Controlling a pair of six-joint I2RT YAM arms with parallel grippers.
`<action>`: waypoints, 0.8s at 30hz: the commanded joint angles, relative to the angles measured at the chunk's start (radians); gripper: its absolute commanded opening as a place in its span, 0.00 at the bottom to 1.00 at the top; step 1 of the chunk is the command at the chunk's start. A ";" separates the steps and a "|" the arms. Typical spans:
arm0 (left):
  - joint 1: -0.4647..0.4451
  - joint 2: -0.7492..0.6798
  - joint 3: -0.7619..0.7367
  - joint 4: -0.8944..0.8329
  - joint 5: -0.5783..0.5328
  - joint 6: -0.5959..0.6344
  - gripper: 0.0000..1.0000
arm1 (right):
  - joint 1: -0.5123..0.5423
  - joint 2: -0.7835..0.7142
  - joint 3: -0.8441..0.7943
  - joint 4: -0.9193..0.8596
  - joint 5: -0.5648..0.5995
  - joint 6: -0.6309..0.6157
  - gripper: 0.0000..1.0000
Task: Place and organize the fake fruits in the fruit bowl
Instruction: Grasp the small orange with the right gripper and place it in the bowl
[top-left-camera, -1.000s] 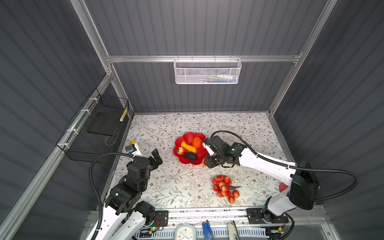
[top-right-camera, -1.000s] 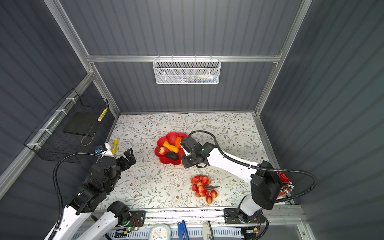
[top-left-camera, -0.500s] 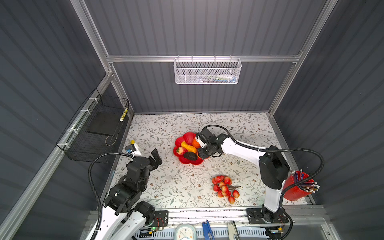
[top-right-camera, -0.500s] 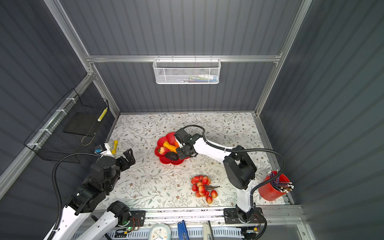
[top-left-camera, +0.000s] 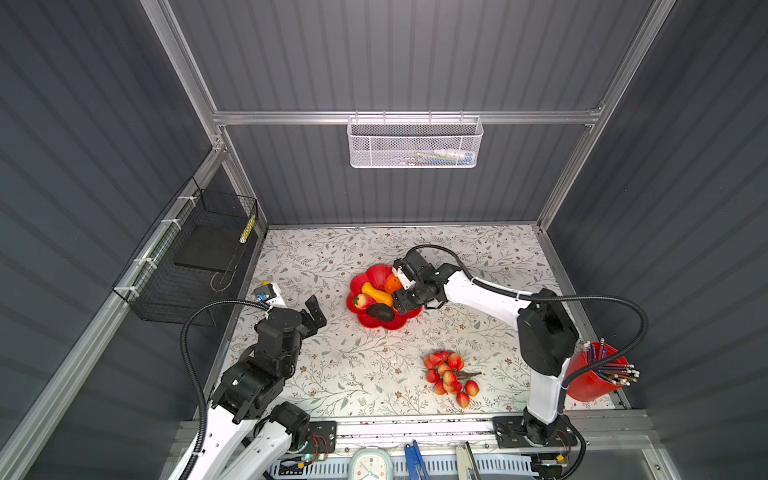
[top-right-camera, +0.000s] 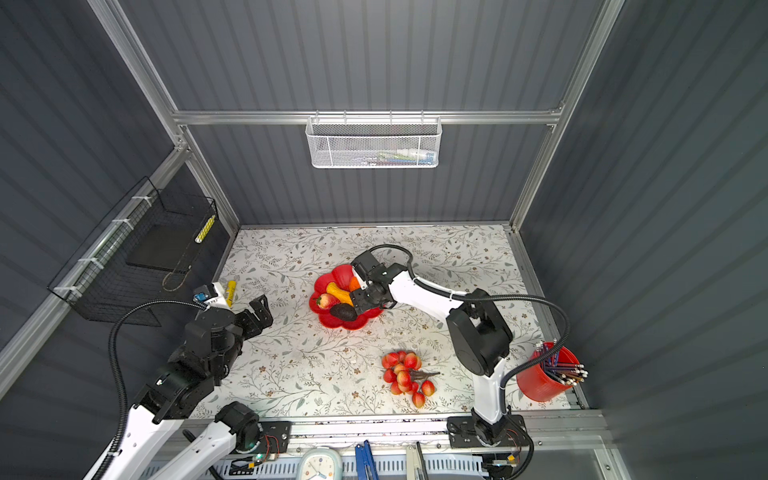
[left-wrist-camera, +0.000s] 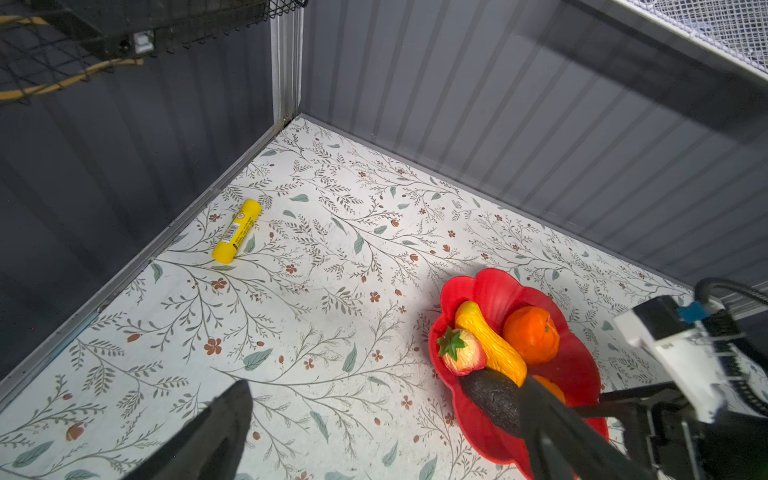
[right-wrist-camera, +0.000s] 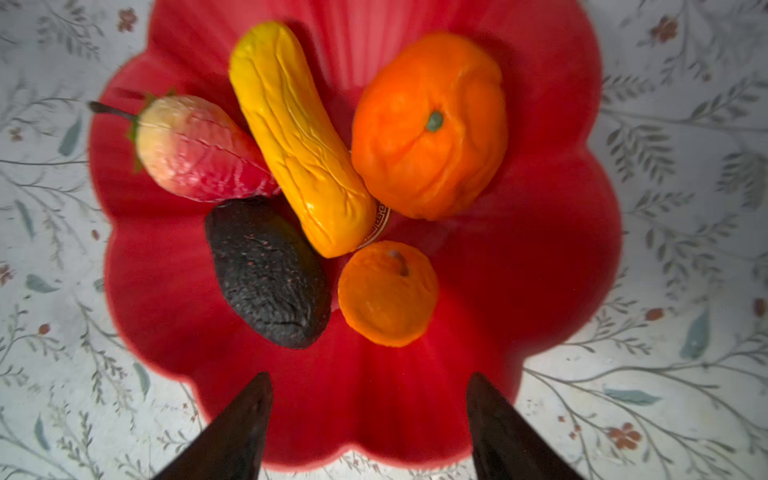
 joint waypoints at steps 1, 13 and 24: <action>0.004 0.026 0.040 0.062 0.051 0.061 1.00 | -0.049 -0.148 -0.079 0.082 -0.062 0.053 0.80; 0.004 0.220 0.069 0.190 0.219 0.111 1.00 | -0.130 -0.660 -0.543 0.012 -0.016 0.233 0.88; 0.004 0.275 0.058 0.248 0.253 0.103 1.00 | -0.041 -0.922 -0.798 -0.157 -0.131 0.450 0.89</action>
